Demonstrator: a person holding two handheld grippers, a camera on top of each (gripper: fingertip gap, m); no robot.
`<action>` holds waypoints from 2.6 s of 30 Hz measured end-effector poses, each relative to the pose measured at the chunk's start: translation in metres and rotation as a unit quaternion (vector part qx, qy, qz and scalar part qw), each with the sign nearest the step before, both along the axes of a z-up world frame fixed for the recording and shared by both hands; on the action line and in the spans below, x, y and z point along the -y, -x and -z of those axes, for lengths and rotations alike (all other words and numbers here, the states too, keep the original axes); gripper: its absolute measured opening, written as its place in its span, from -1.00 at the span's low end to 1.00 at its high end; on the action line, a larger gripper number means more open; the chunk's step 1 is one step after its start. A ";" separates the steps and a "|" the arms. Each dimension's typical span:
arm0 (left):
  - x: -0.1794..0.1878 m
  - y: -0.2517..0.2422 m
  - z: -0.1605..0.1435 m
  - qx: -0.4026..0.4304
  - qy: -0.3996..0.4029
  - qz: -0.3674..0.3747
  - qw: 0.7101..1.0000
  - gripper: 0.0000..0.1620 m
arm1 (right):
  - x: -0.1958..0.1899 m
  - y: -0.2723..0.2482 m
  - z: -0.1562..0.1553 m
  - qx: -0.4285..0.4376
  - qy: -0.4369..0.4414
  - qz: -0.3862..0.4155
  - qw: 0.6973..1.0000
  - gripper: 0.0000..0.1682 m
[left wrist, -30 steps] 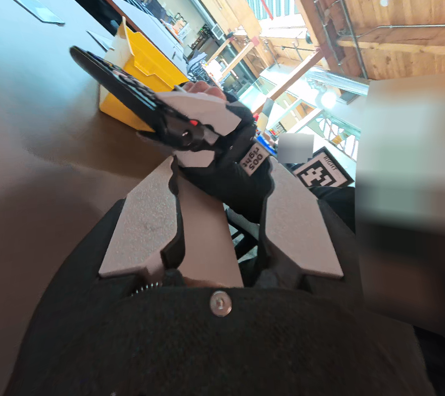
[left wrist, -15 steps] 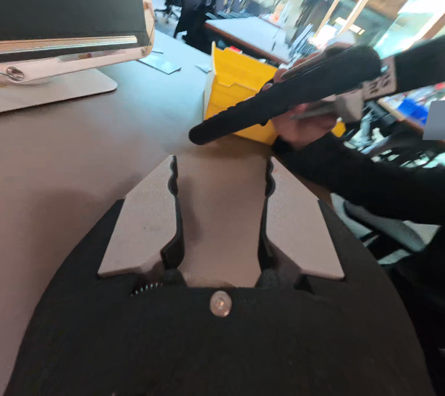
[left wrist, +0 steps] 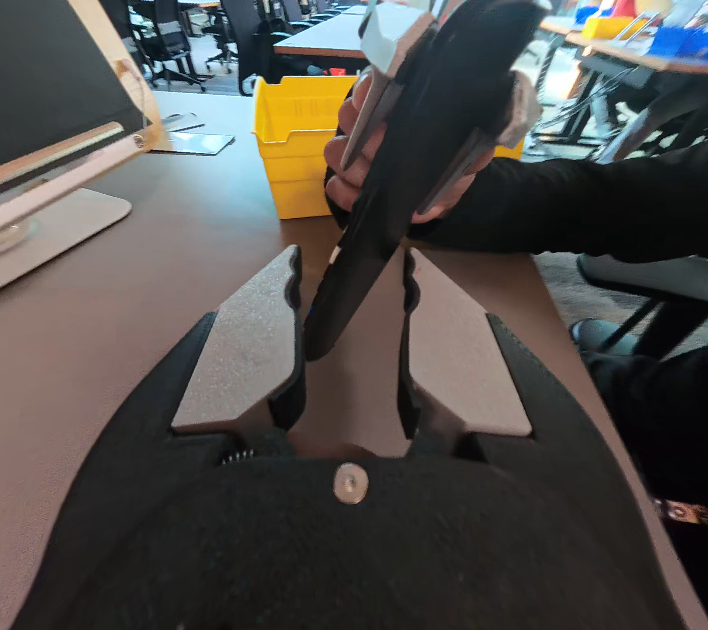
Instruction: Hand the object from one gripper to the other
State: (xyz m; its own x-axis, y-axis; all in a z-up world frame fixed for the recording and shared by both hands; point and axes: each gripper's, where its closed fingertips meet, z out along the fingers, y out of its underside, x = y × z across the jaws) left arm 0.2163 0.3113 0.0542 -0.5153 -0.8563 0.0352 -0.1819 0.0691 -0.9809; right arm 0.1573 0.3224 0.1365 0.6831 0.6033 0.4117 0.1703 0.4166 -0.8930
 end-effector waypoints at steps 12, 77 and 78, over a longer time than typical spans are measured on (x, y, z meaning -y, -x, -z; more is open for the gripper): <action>-0.054 -0.009 -0.010 0.101 -0.294 -0.173 0.934 -0.70 | -0.010 -0.027 0.001 -0.033 0.036 0.035 0.998 -0.64; -0.080 -0.025 0.000 0.215 -0.519 -0.295 0.773 -0.50 | 0.194 -0.295 0.134 -0.147 0.581 0.494 0.630 -0.62; -0.083 -0.027 0.004 0.202 -0.515 -0.299 0.778 -0.50 | 0.198 -0.300 0.132 -0.135 0.580 0.508 0.623 -0.61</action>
State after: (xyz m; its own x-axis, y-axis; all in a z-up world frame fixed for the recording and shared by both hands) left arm 0.2429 0.3943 0.0507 0.1942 -0.4150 -0.8889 -0.1749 0.8770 -0.4476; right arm 0.4577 0.1242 0.0044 0.9045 -0.4116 -0.1120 -0.4021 -0.7350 -0.5460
